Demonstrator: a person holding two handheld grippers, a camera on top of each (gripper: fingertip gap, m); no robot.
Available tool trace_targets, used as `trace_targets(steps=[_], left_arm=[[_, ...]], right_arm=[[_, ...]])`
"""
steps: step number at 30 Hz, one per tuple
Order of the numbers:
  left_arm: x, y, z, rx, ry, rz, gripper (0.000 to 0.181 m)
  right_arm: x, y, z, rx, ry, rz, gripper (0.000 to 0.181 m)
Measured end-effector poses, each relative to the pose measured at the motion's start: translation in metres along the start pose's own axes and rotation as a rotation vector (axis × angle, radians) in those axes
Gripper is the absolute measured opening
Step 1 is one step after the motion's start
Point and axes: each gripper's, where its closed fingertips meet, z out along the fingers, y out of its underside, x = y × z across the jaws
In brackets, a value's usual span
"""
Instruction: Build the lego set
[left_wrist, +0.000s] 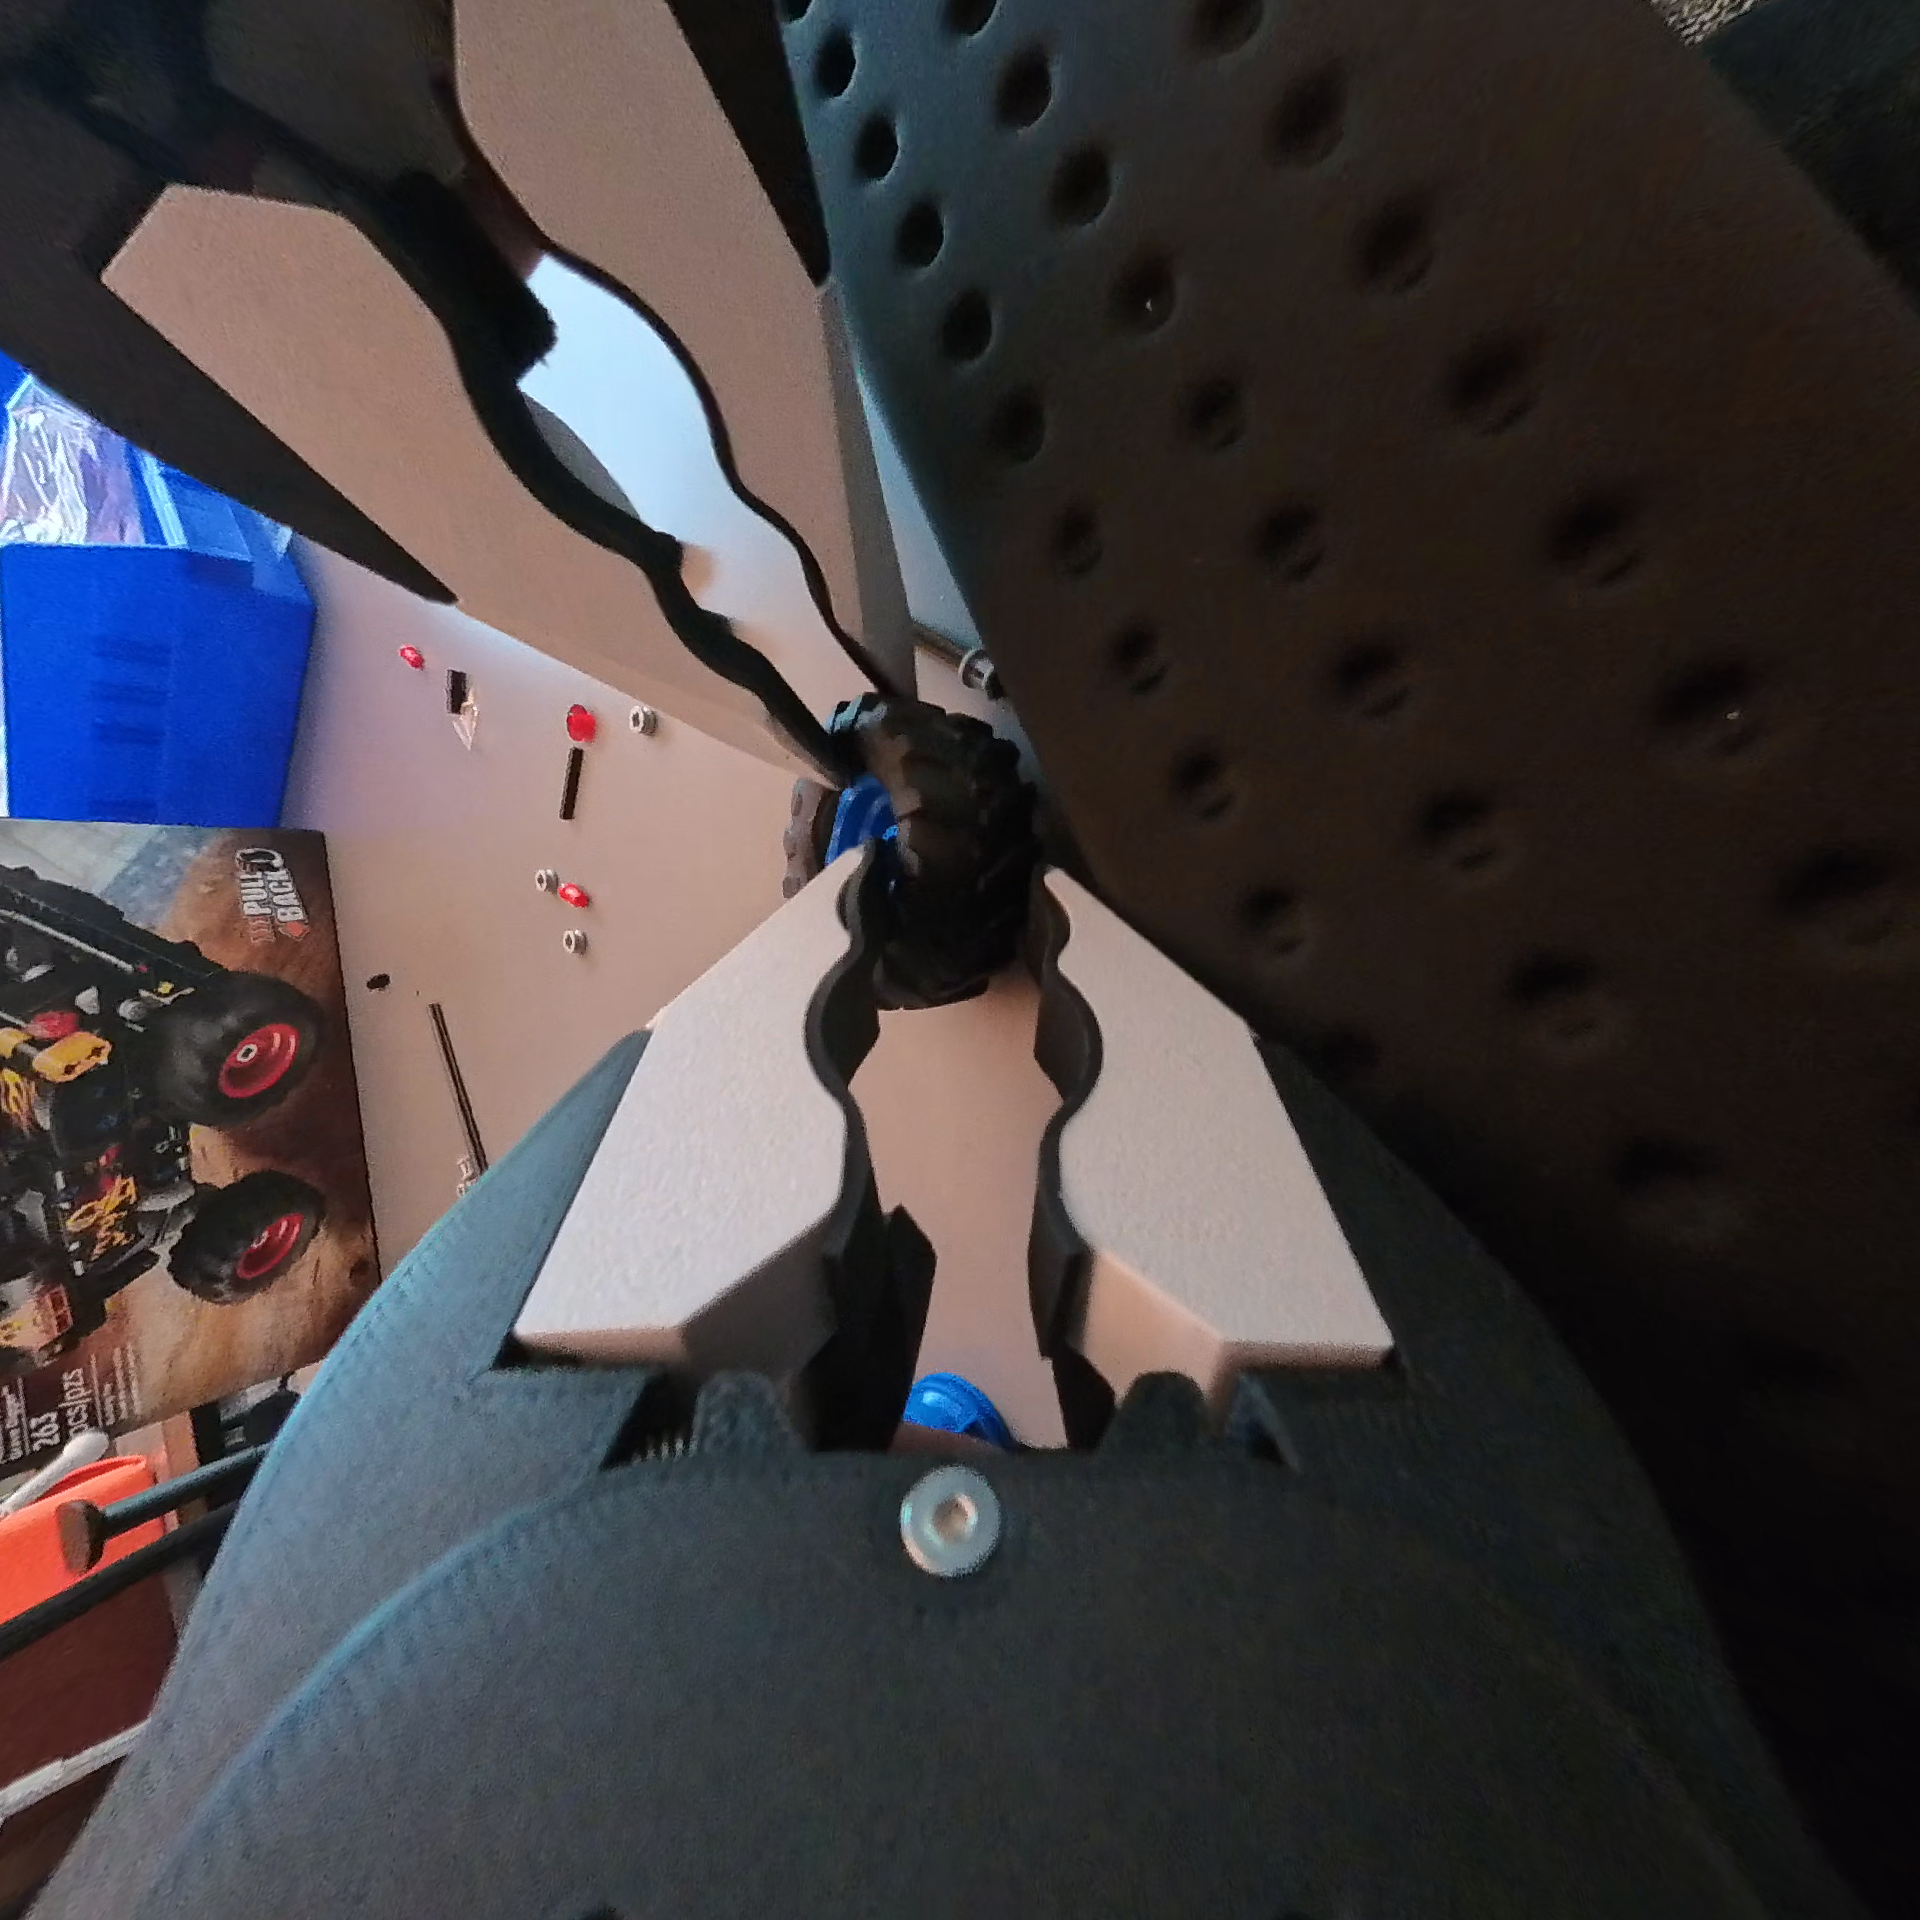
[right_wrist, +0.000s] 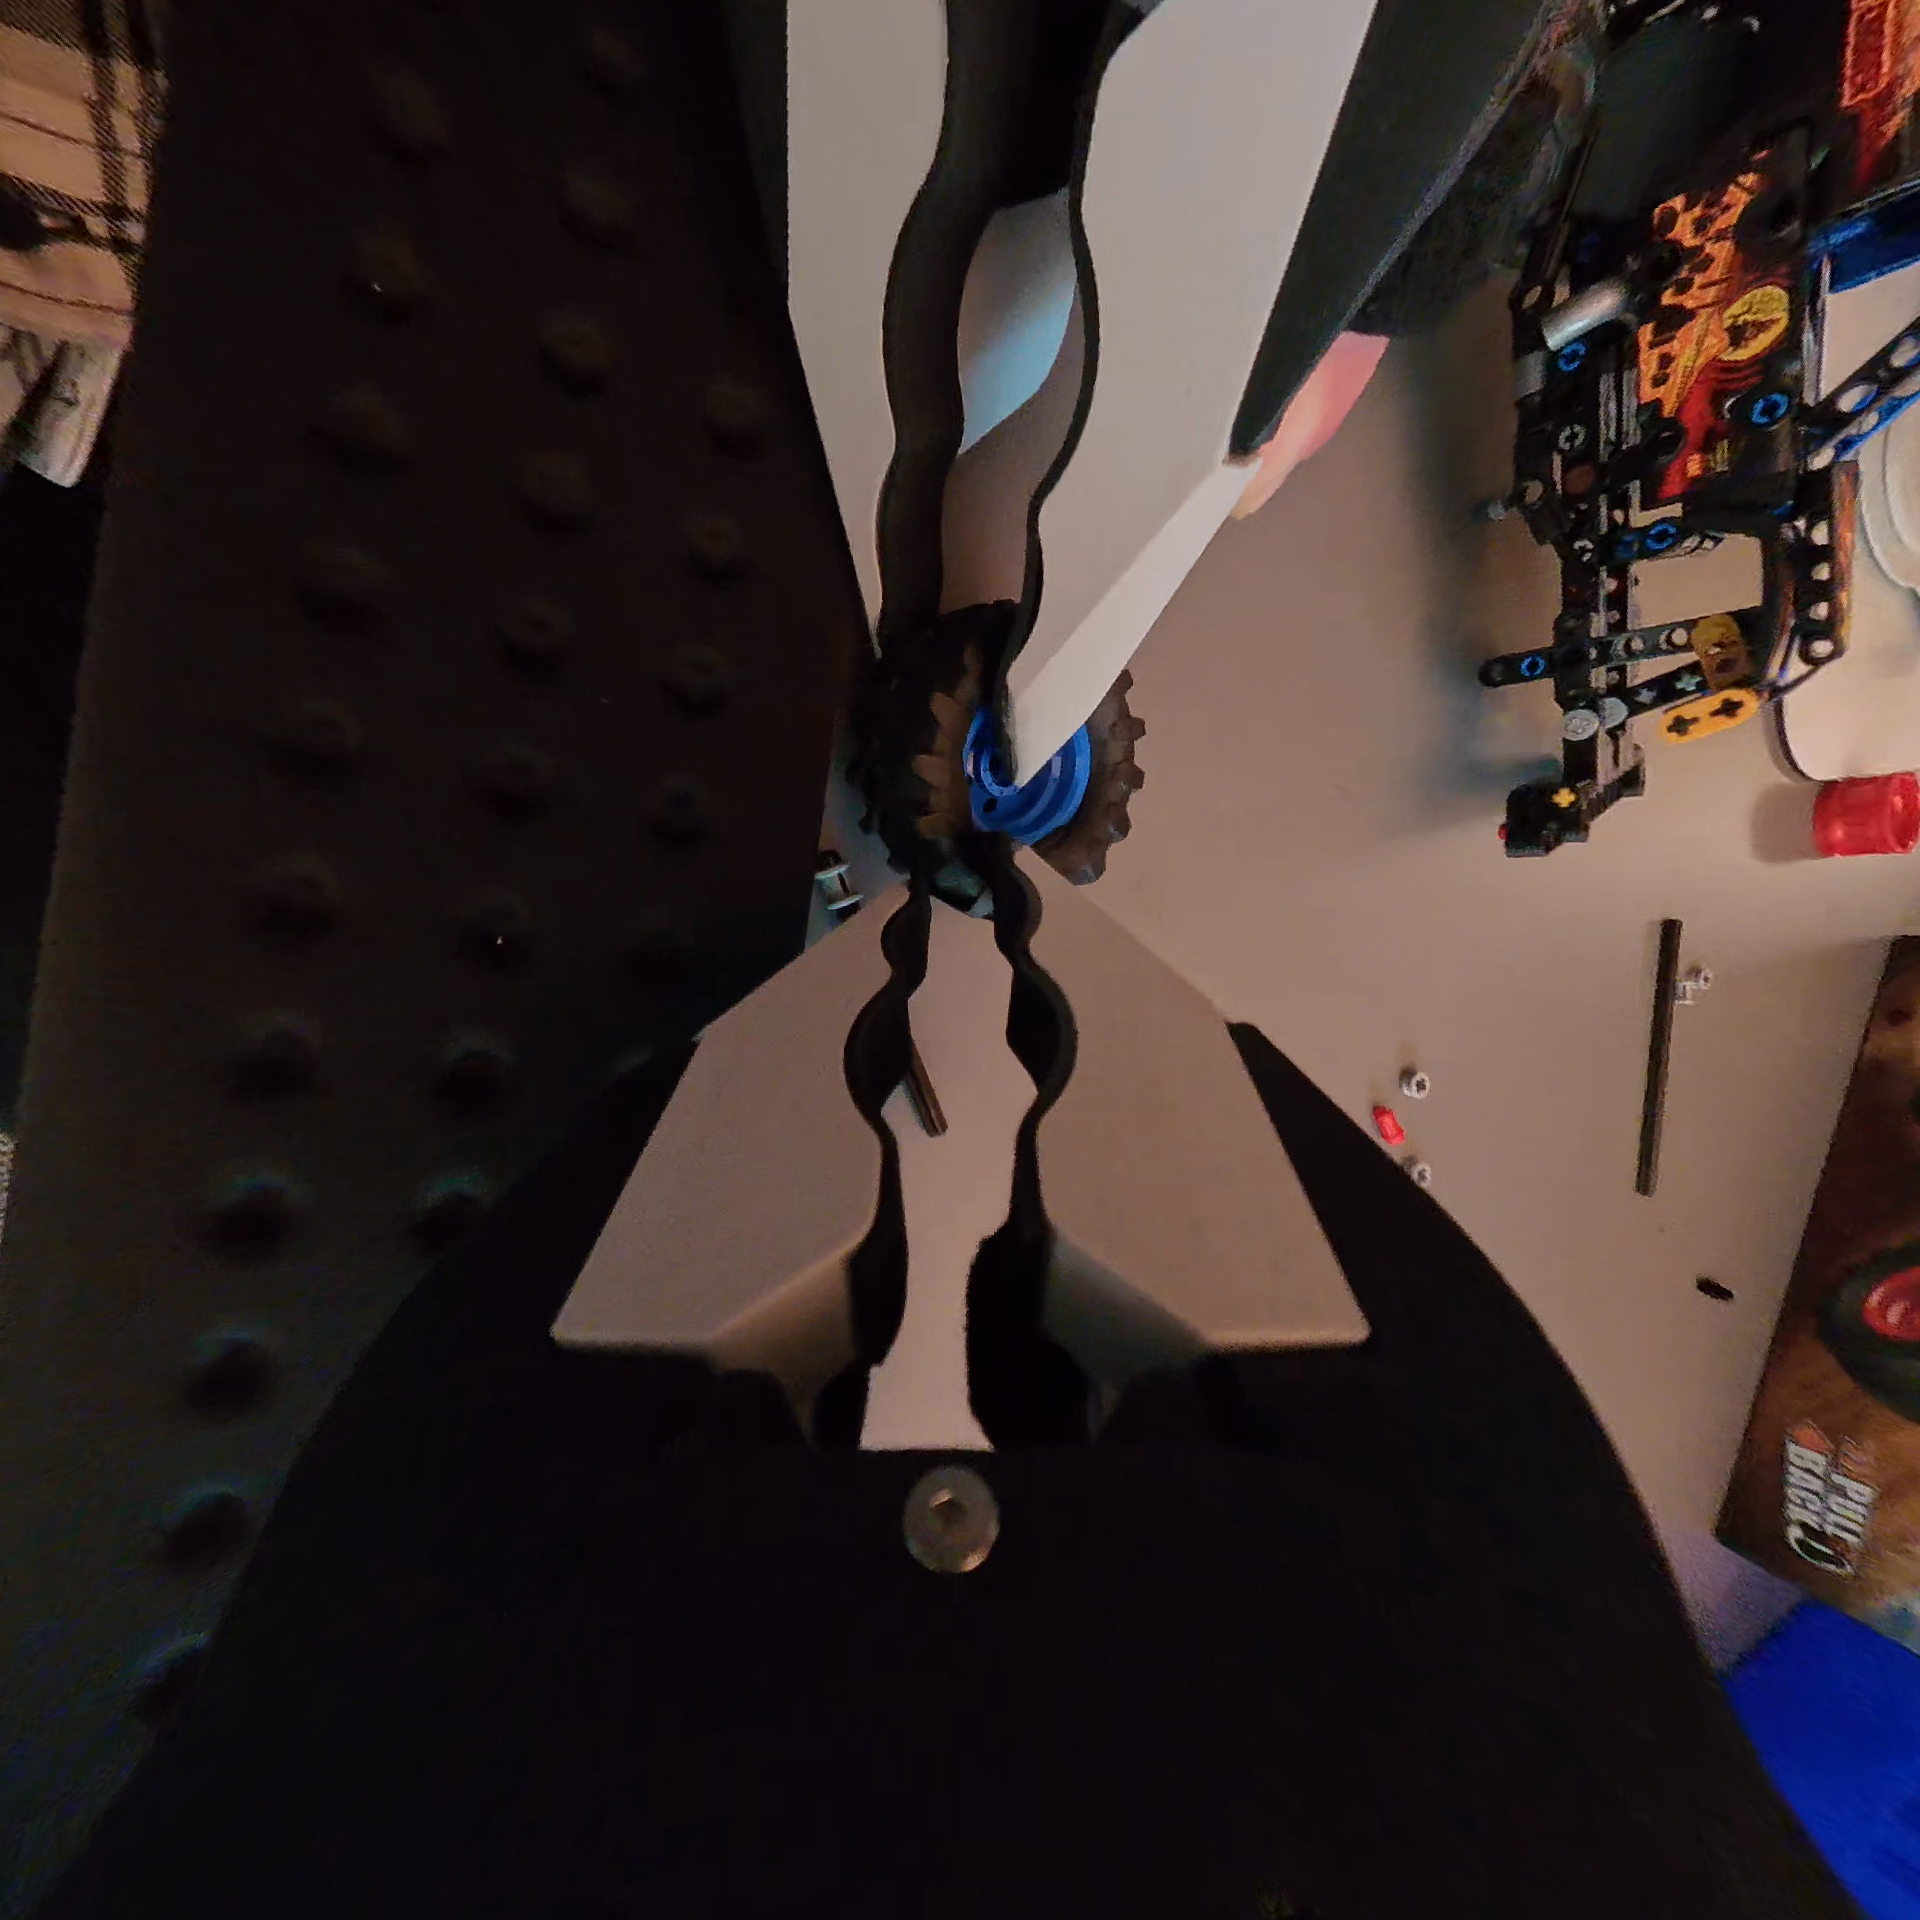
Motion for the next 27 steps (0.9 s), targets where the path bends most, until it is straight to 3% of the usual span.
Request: trace_targets(steps=[13, 19, 23, 27], left_arm=[[0.0014, -0.0008, 0.0026, 0.01, 0.006, -0.027, 0.026], [0.002, -0.0011, 0.0028, 0.015, 0.009, -0.043, 0.025], [0.0014, -0.0009, 0.0028, 0.02, 0.01, -0.057, 0.026], [0.0006, 0.0011, 0.001, 0.023, 0.011, -0.085, 0.026]], right_arm=[[0.0046, 0.0048, 0.0038, 0.03, -0.036, 0.265, 0.01], [0.0052, 0.0043, 0.0068, 0.036, -0.139, 0.427, 0.007], [0.0054, 0.0033, 0.0057, 0.044, -0.158, 0.414, 0.008], [0.007, -0.0002, 0.0036, 0.001, -0.067, 0.239, 0.01]])
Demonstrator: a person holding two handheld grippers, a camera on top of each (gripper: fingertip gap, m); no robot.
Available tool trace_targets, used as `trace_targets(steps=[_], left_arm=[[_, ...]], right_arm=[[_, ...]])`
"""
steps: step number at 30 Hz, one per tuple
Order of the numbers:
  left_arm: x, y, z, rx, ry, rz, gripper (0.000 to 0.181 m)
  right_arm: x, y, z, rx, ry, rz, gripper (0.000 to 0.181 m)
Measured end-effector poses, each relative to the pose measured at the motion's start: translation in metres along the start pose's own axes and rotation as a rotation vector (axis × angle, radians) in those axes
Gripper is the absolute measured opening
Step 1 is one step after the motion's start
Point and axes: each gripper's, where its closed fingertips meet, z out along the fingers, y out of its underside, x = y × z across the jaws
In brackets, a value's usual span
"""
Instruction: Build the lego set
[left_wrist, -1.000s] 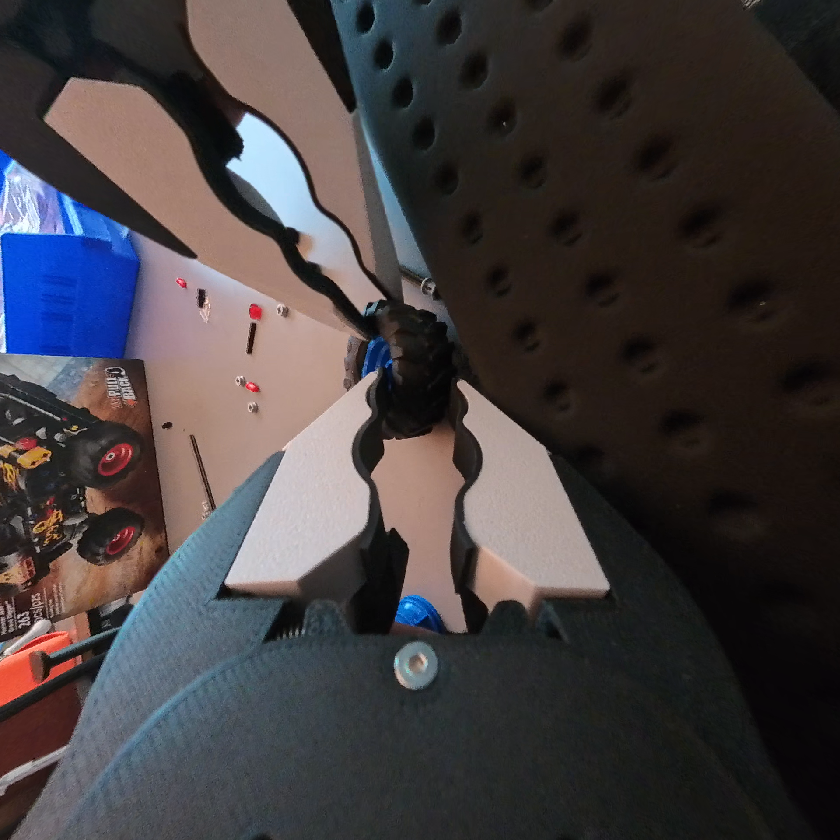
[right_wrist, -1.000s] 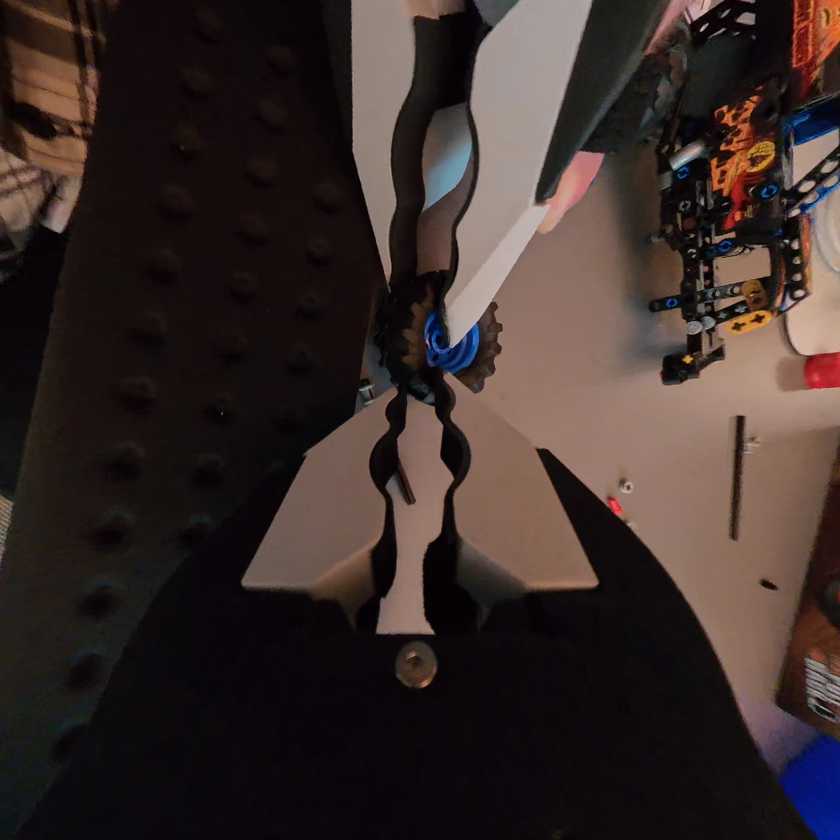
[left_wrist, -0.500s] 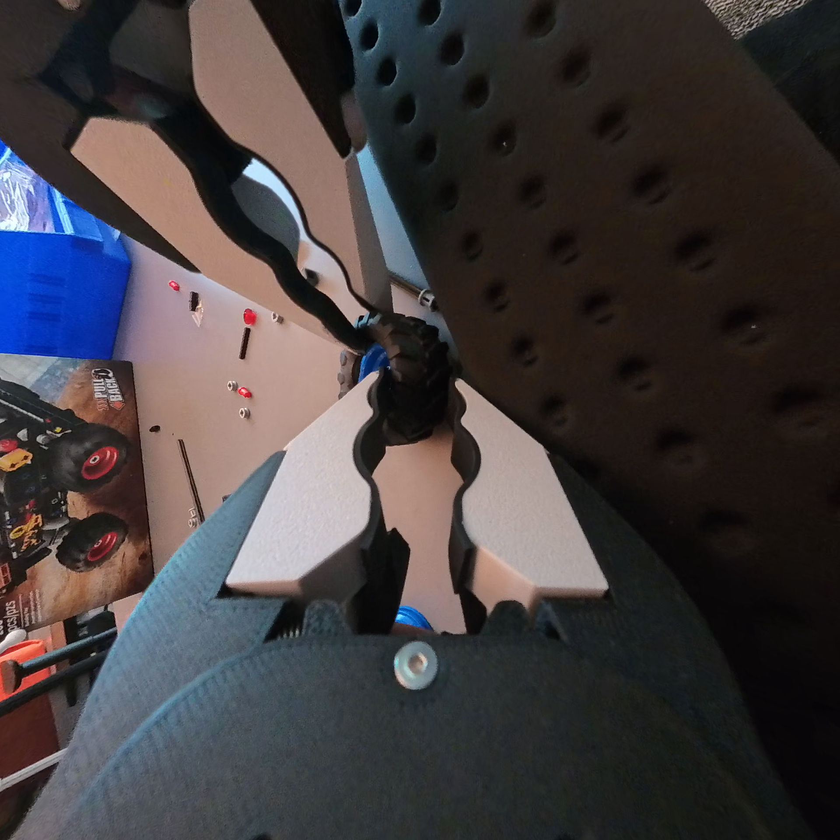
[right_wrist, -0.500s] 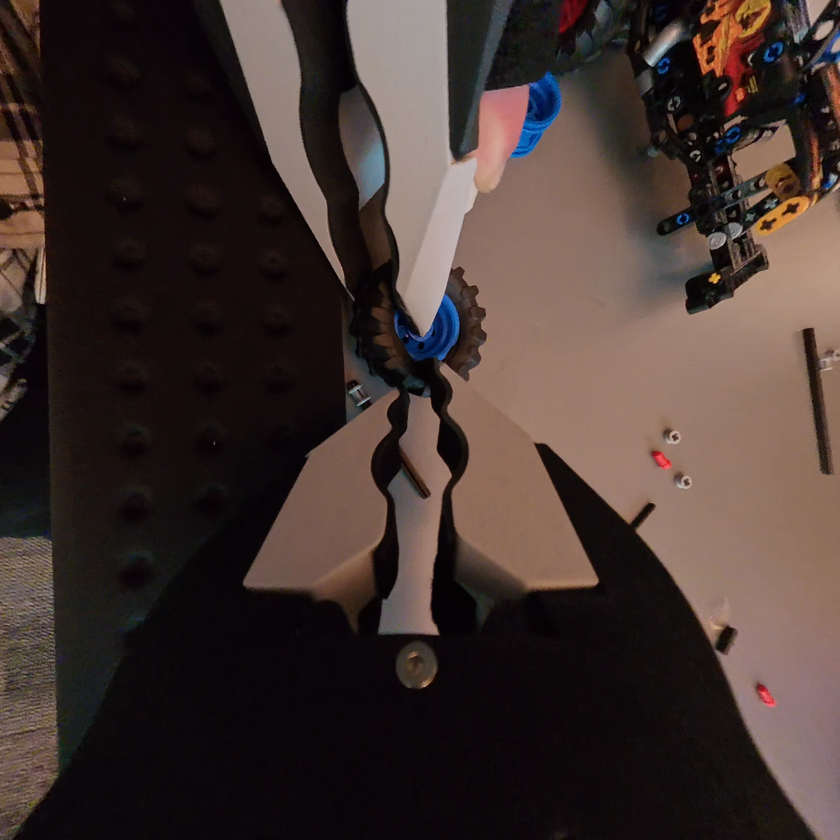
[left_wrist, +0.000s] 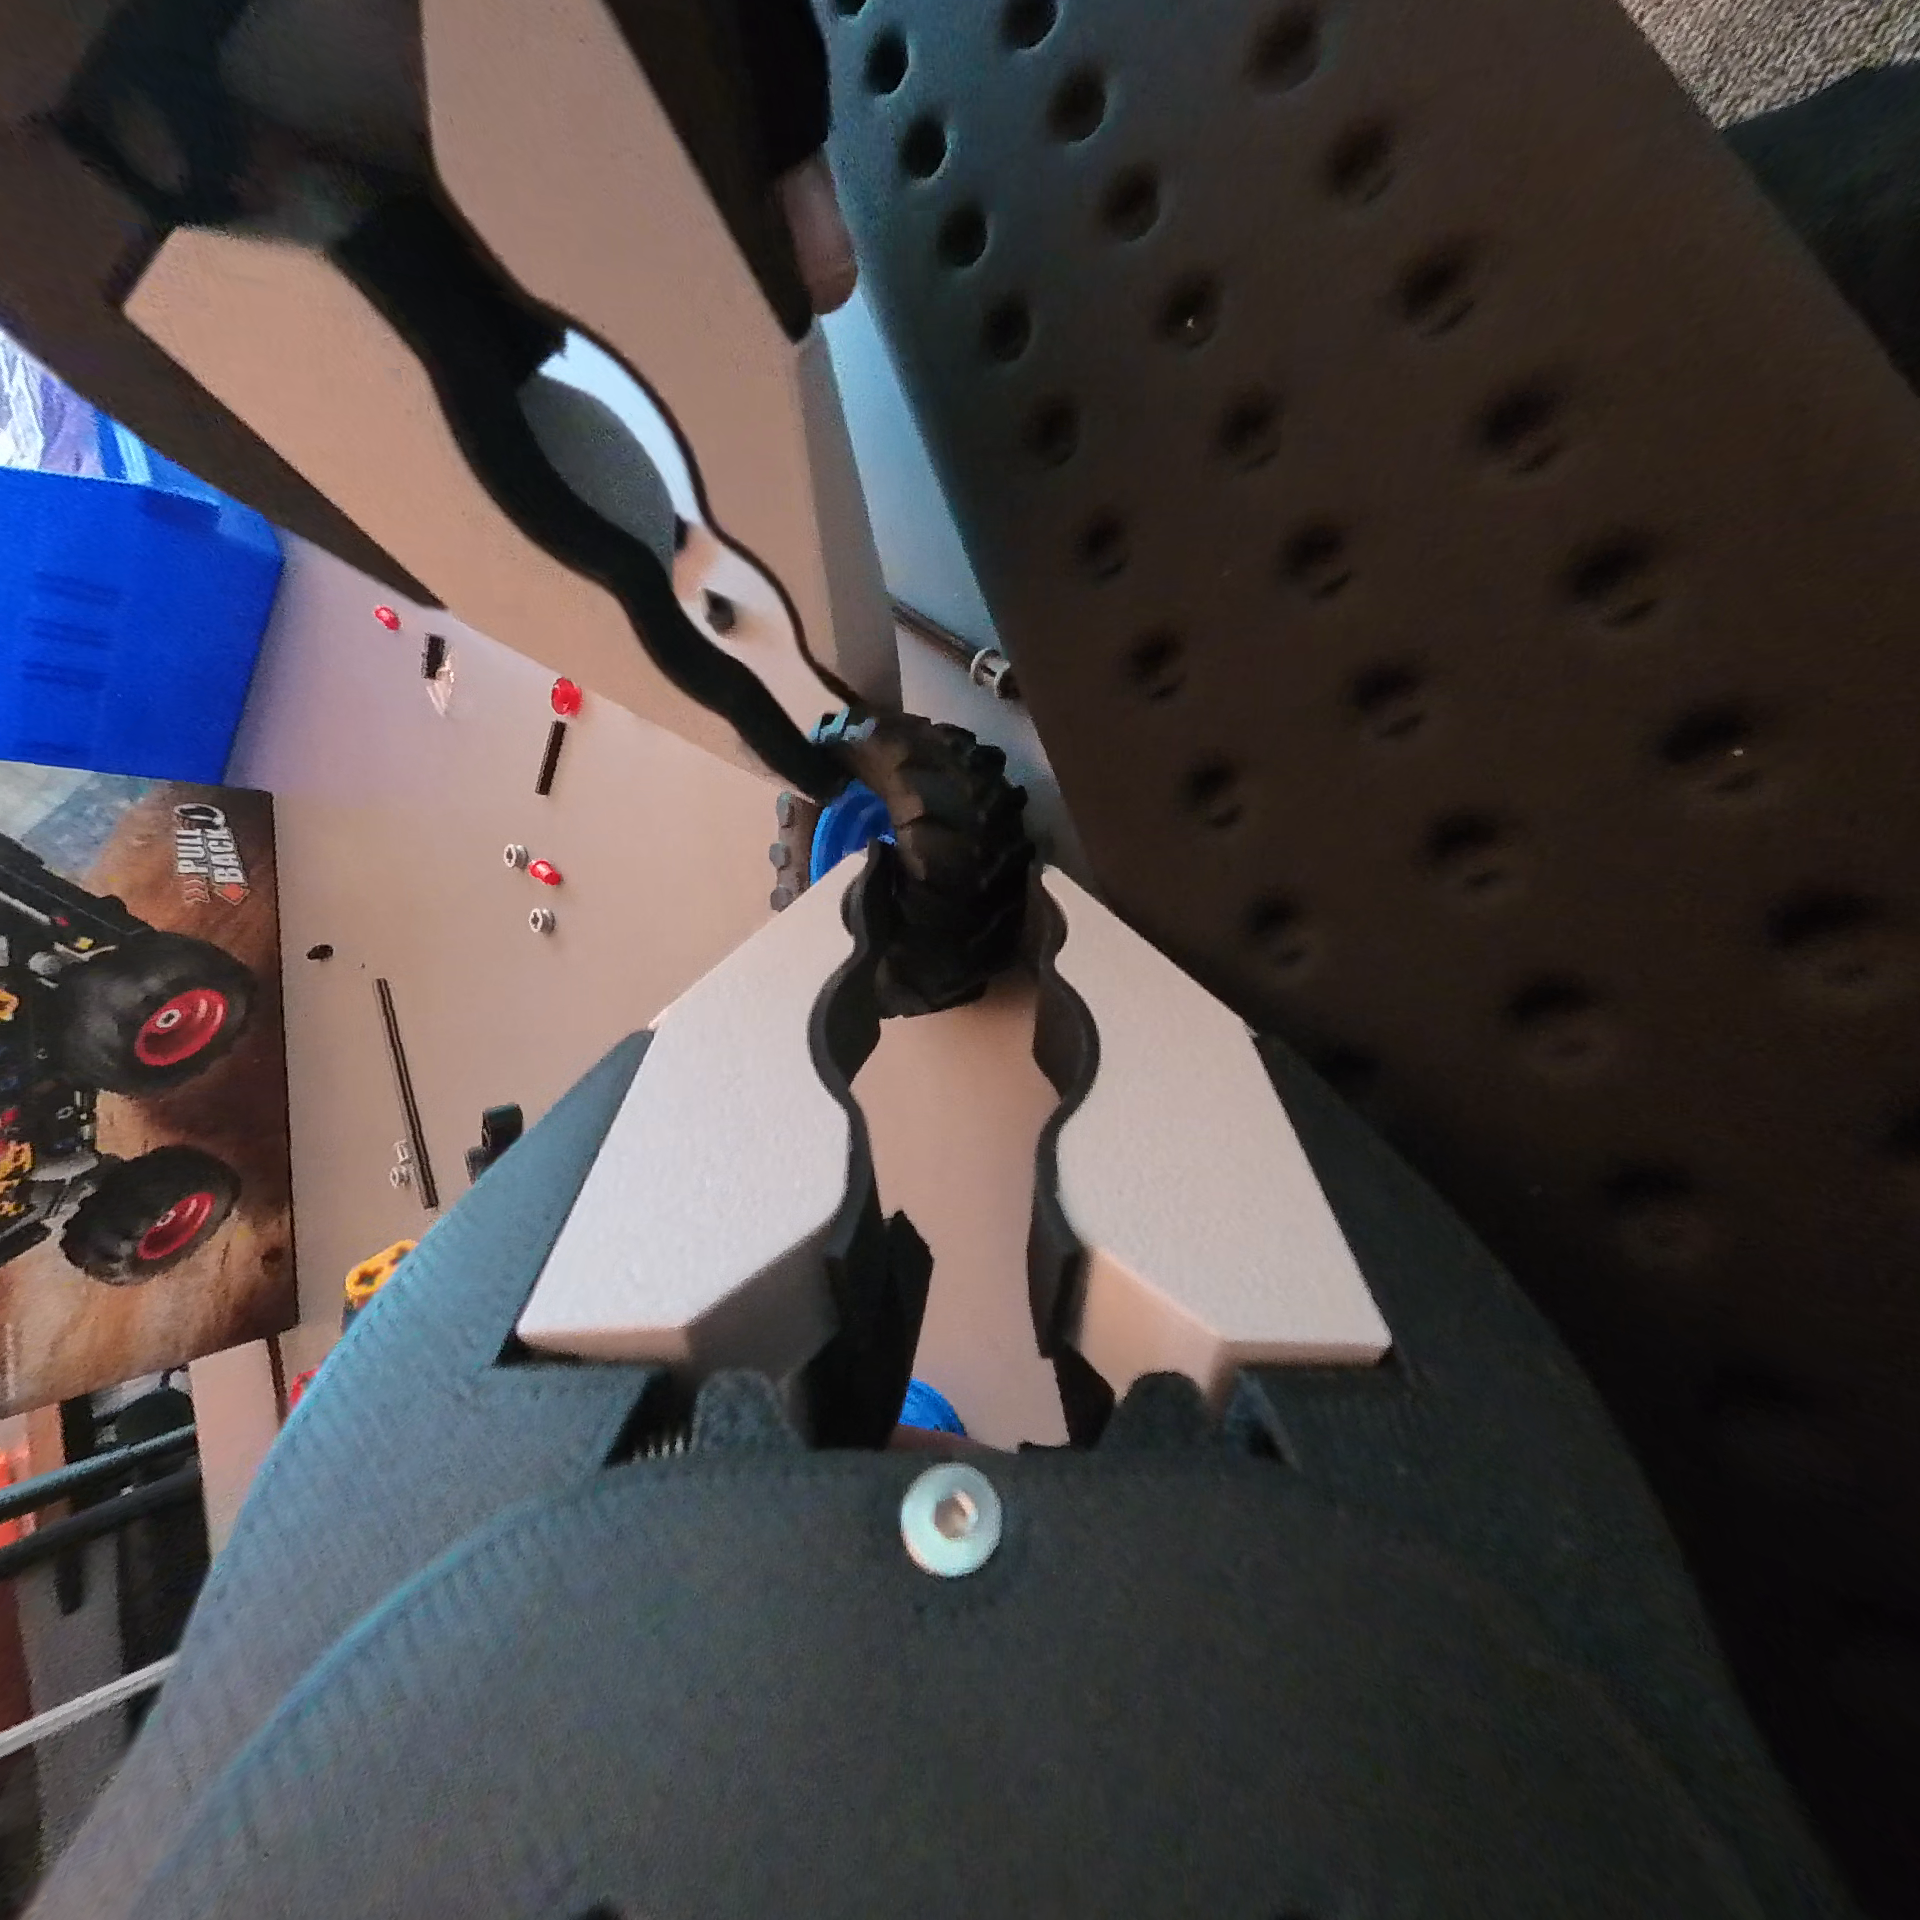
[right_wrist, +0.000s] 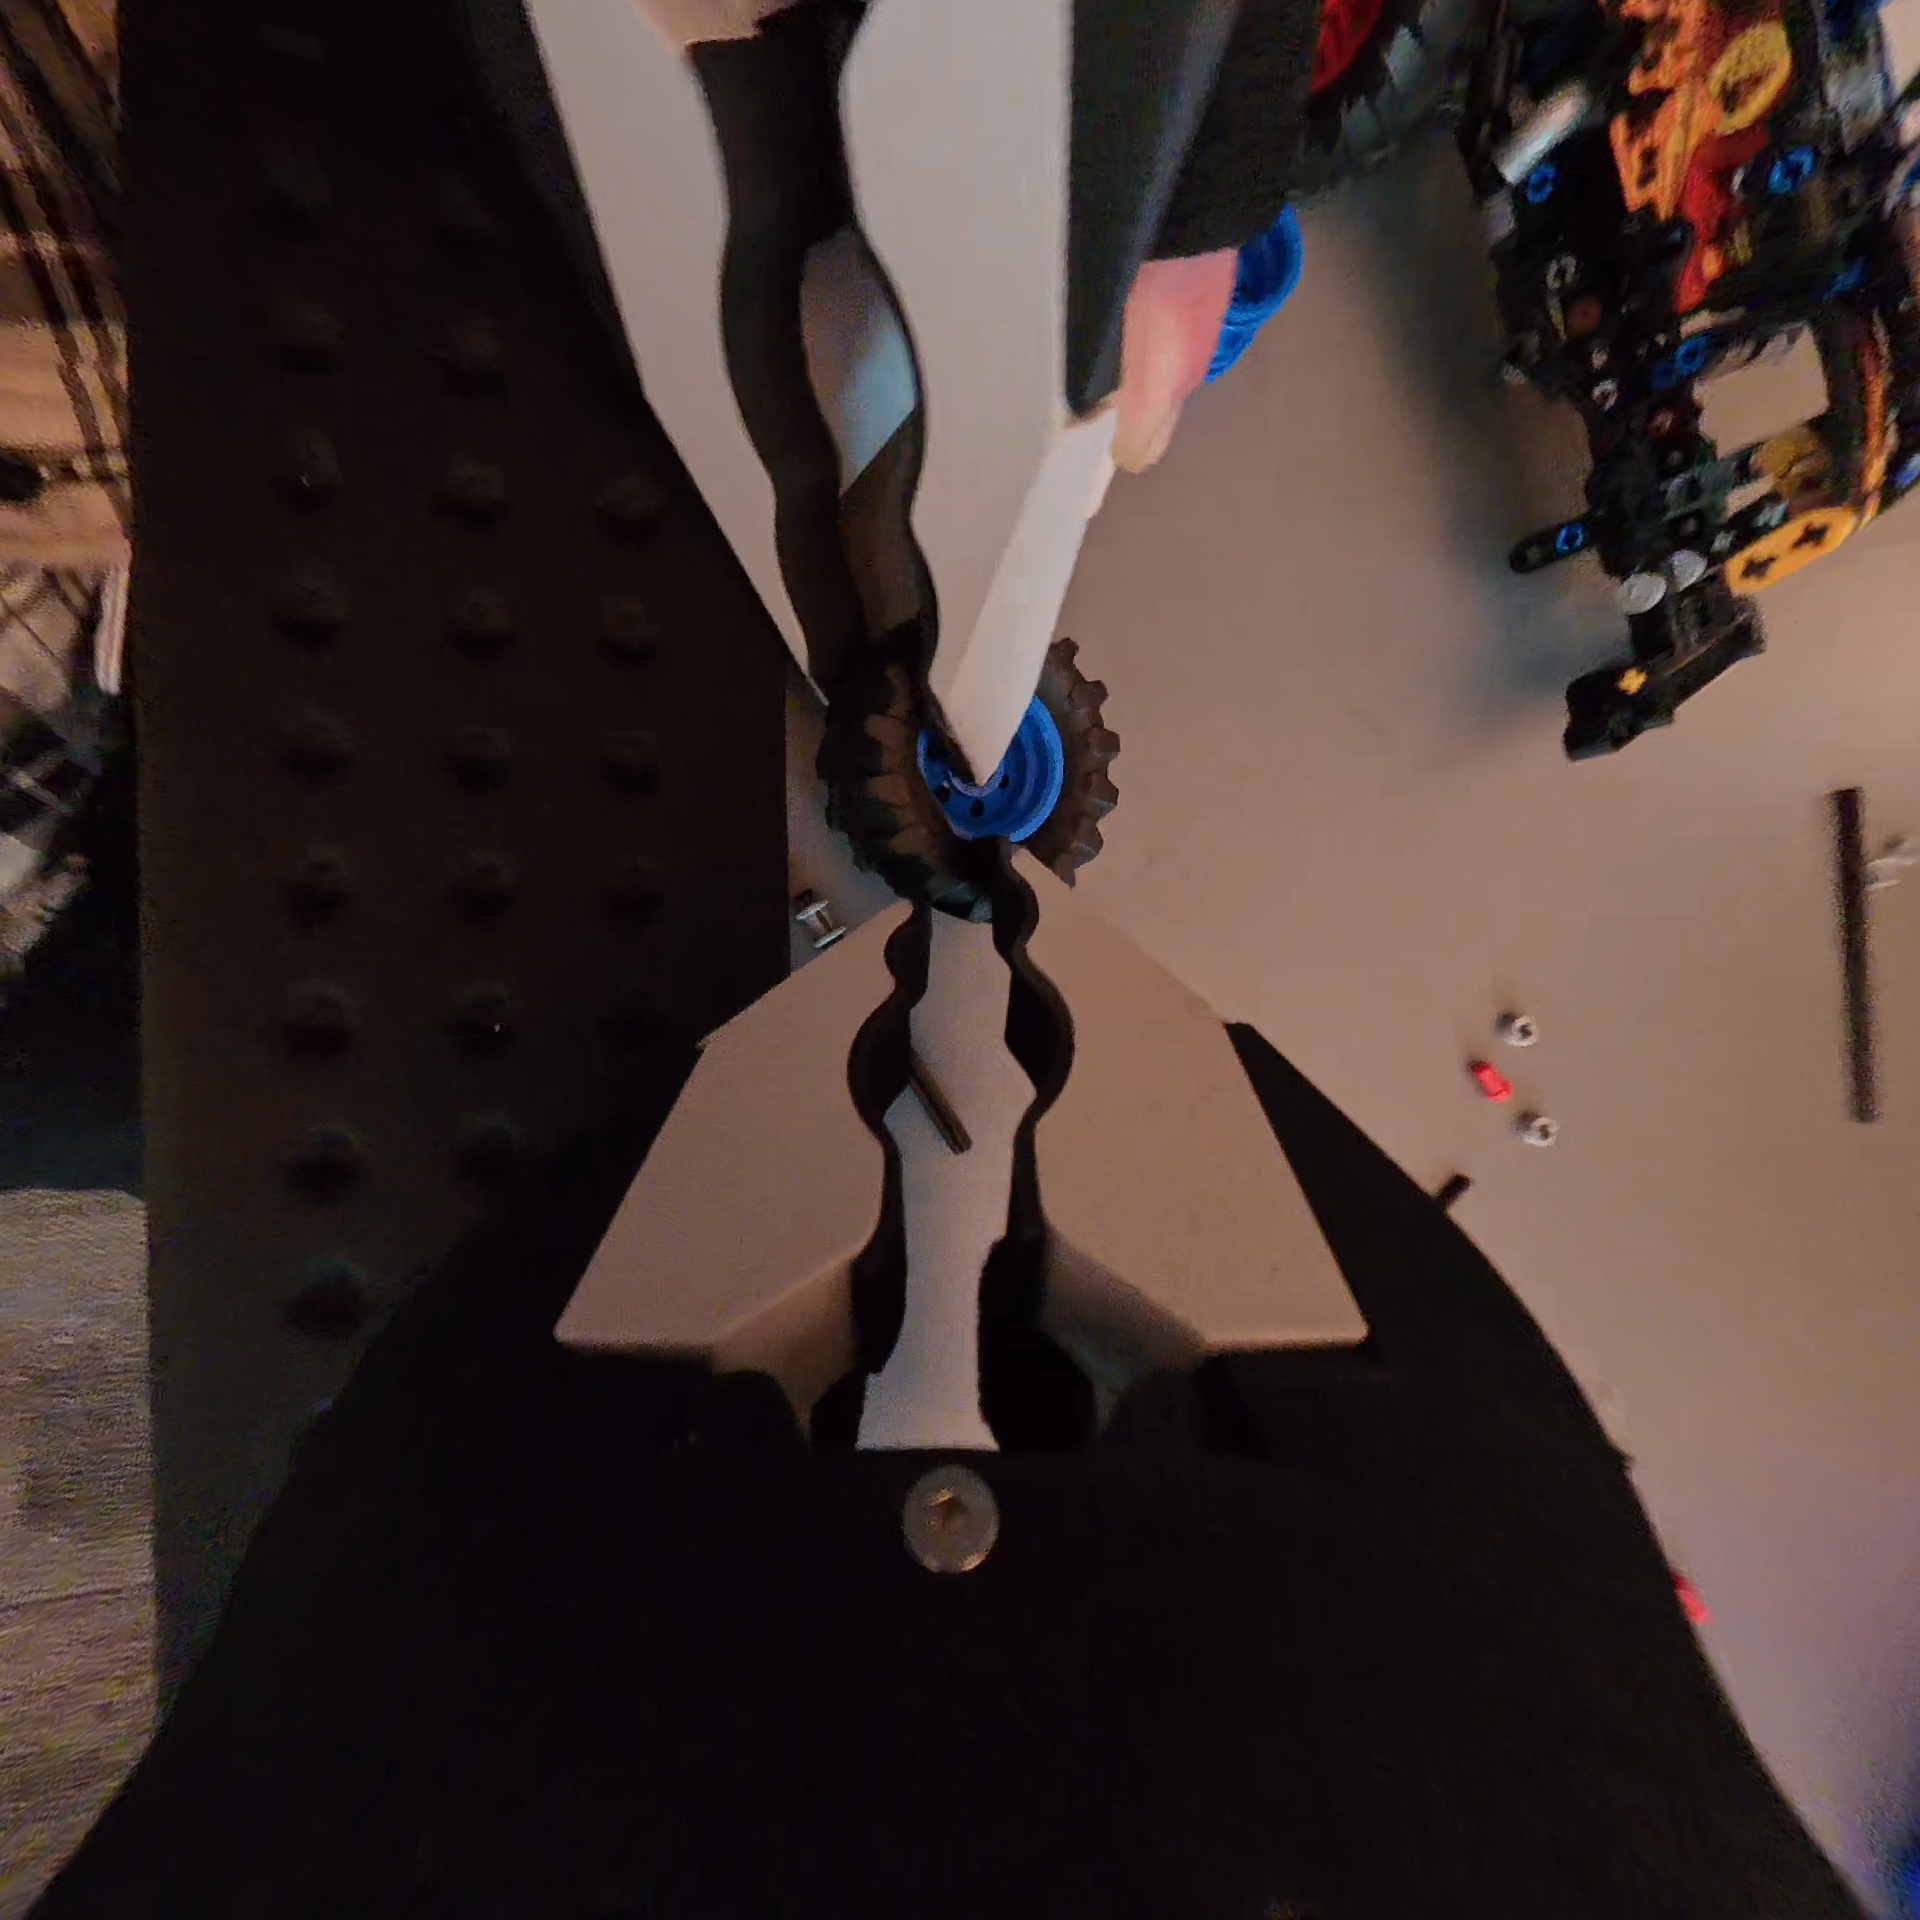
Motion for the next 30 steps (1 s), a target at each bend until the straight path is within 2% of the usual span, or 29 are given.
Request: trace_targets(steps=[4, 7, 14, 19, 24, 27, 30], left_arm=[[0.0, 0.0, 0.001, 0.005, -0.012, -0.004, 0.026], [0.0, 0.0, 0.001, -0.004, -0.02, 0.012, 0.026], [0.001, -0.001, 0.0, 0.013, -0.019, -0.015, 0.027], [0.003, -0.004, 0.0, 0.021, -0.012, -0.023, 0.026], [0.005, -0.007, 0.001, 0.033, -0.01, -0.027, 0.026], [0.004, -0.006, 0.0, 0.039, -0.002, -0.052, 0.026], [0.004, -0.007, 0.0, 0.067, 0.011, -0.063, 0.026]], right_arm=[[-0.005, -0.006, -0.006, 0.023, 0.059, -0.103, 0.016], [-0.009, -0.008, -0.006, -0.008, 0.13, -0.2, 0.014], [-0.014, -0.005, -0.002, -0.041, 0.193, -0.327, 0.013], [-0.02, -0.005, -0.005, -0.005, 0.179, -0.349, 0.01], [-0.027, -0.004, -0.005, -0.006, 0.101, -0.346, 0.008], [-0.026, -0.004, -0.004, 0.023, 0.061, -0.313, 0.01], [-0.022, -0.007, -0.008, 0.021, 0.085, -0.281, 0.016]])
